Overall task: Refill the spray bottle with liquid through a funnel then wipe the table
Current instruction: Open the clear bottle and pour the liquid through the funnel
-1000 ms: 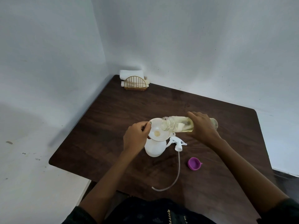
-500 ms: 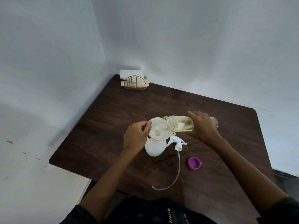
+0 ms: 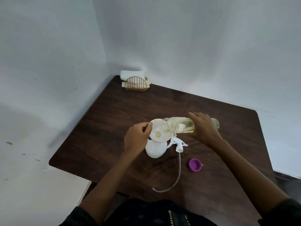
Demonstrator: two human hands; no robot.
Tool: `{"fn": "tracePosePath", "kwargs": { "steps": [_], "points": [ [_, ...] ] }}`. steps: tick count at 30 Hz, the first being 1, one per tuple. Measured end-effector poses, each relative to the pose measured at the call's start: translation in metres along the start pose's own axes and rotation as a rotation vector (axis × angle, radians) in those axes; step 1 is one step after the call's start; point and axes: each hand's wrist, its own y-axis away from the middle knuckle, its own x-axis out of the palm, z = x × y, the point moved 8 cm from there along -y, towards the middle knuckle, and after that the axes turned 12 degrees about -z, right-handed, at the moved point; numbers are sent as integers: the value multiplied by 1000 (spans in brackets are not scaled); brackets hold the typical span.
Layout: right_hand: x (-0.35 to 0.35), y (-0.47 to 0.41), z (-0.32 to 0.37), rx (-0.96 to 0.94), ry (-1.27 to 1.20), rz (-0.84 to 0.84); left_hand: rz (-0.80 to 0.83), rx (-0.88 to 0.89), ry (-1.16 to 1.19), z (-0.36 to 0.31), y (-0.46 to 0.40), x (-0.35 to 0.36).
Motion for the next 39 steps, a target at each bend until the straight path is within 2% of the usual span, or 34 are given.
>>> {"fn": "tracePosePath", "kwargs": {
  "steps": [39],
  "points": [
    [-4, 3, 3, 2, 2, 2, -19, -1, -1, 2, 0, 0]
  ]
}}
